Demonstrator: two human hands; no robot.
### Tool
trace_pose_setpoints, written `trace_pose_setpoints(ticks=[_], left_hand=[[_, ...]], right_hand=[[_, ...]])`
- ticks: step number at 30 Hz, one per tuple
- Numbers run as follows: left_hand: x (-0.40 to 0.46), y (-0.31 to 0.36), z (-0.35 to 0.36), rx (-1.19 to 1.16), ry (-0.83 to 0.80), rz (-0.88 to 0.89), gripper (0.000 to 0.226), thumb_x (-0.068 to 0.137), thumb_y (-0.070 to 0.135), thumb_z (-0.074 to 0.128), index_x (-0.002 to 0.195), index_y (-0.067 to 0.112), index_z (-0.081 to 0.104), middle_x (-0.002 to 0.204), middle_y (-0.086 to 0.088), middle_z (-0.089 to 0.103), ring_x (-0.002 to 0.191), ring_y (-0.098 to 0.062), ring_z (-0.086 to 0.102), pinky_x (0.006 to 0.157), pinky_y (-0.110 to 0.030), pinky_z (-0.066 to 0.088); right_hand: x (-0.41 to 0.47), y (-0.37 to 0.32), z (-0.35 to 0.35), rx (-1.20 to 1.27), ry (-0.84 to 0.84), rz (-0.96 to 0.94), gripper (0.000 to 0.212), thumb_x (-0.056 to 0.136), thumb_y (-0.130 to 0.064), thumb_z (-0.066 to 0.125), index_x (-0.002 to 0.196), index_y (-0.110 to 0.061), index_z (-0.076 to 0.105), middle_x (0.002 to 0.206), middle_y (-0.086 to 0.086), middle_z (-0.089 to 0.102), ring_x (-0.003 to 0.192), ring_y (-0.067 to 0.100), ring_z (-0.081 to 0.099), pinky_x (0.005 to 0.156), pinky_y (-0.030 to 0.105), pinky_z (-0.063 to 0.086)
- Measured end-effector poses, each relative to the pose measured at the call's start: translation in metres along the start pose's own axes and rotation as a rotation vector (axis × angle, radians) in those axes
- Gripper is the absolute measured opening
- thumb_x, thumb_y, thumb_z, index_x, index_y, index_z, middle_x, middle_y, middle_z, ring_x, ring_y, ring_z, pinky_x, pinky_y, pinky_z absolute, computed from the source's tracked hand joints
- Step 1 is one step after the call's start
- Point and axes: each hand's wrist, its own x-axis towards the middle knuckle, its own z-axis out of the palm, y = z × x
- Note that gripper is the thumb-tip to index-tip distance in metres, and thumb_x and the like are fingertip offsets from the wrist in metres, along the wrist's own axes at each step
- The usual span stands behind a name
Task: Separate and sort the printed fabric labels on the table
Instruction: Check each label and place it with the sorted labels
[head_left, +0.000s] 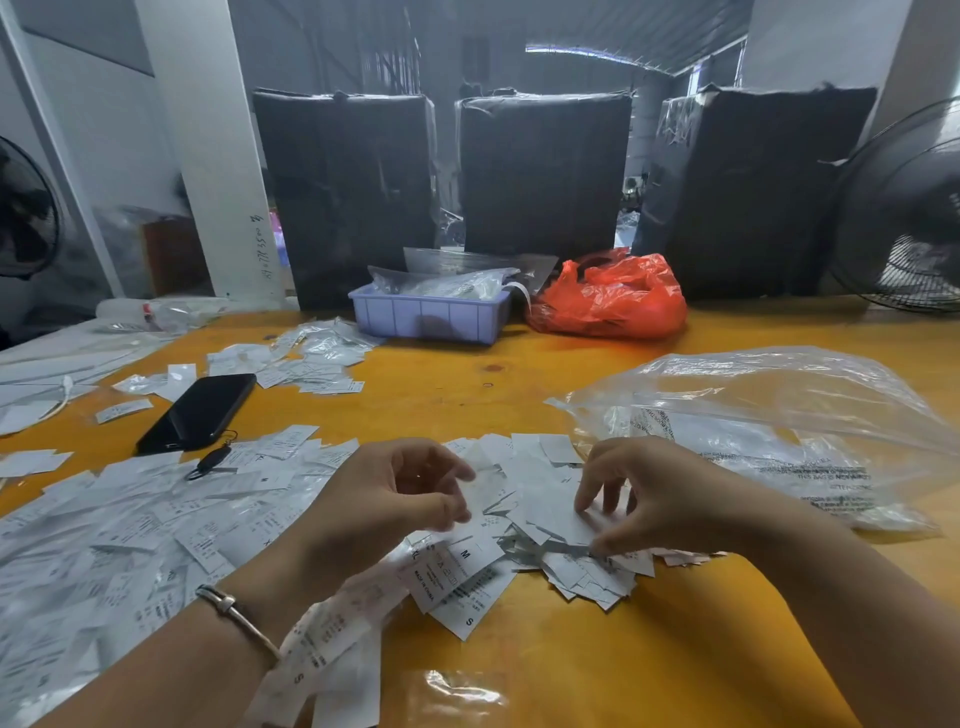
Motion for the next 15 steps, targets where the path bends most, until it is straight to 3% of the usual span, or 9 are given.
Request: trace_pose_setpoints(ticks=[4,6,8,11,13,15], left_hand=[[0.0006,-0.0017,0.0004,0.053,0.006,0.028,0.012,0.084,0.007,0.072,0.08,0.018,0.076,0.079,-0.008,0.075,0.077,-0.019,0.071,0.07,-0.022,0.056],[0.0012,-0.0022,0.001,0.1,0.008,0.035,0.009,0.083,0.011,0.074,0.08,0.02,0.077,0.079,-0.005,0.075,0.076,-0.016,0.07,0.069,-0.019,0.054],[0.0017,-0.0026,0.0011,0.139,0.011,0.038,0.007,0.081,0.015,0.077,0.079,0.021,0.078,0.077,-0.001,0.075,0.074,-0.012,0.069,0.067,-0.017,0.053],[0.0022,-0.0025,0.0005,0.157,0.004,0.053,0.006,0.078,0.014,0.079,0.076,0.02,0.077,0.074,-0.002,0.074,0.068,-0.009,0.066,0.063,-0.017,0.052],[0.002,-0.0025,-0.0003,0.149,0.005,0.055,0.006,0.077,0.014,0.08,0.075,0.018,0.075,0.072,-0.006,0.072,0.065,-0.012,0.064,0.061,-0.018,0.051],[0.0024,-0.0029,-0.0005,0.136,0.011,0.06,0.008,0.076,0.015,0.081,0.073,0.015,0.073,0.071,-0.008,0.071,0.064,-0.014,0.064,0.059,-0.02,0.051]], right_hand=[[-0.0001,-0.0002,0.0004,0.023,0.071,-0.046,0.007,0.073,-0.028,0.079,0.075,-0.027,0.072,0.084,-0.007,0.065,0.074,0.007,0.062,0.07,0.038,0.056],[0.0003,-0.0015,0.0001,0.035,0.126,-0.047,0.02,0.075,-0.02,0.073,0.06,-0.031,0.065,0.076,-0.003,0.067,0.069,0.014,0.063,0.066,0.044,0.056],[0.0018,-0.0036,0.0005,0.069,0.176,-0.033,0.021,0.076,-0.015,0.072,0.061,-0.027,0.066,0.075,0.001,0.069,0.068,0.018,0.064,0.066,0.045,0.056],[0.0044,-0.007,0.0025,0.16,0.272,-0.045,0.013,0.076,-0.012,0.073,0.066,-0.02,0.071,0.073,-0.001,0.07,0.066,0.011,0.064,0.064,0.034,0.056],[0.005,-0.0086,0.0037,0.309,0.339,-0.025,0.017,0.075,-0.009,0.073,0.063,-0.021,0.071,0.063,-0.004,0.069,0.056,0.003,0.06,0.053,0.02,0.049],[0.005,-0.0069,0.0046,0.497,0.376,0.019,0.017,0.076,-0.005,0.072,0.063,-0.017,0.072,0.058,-0.003,0.068,0.048,0.001,0.053,0.047,0.014,0.041]])
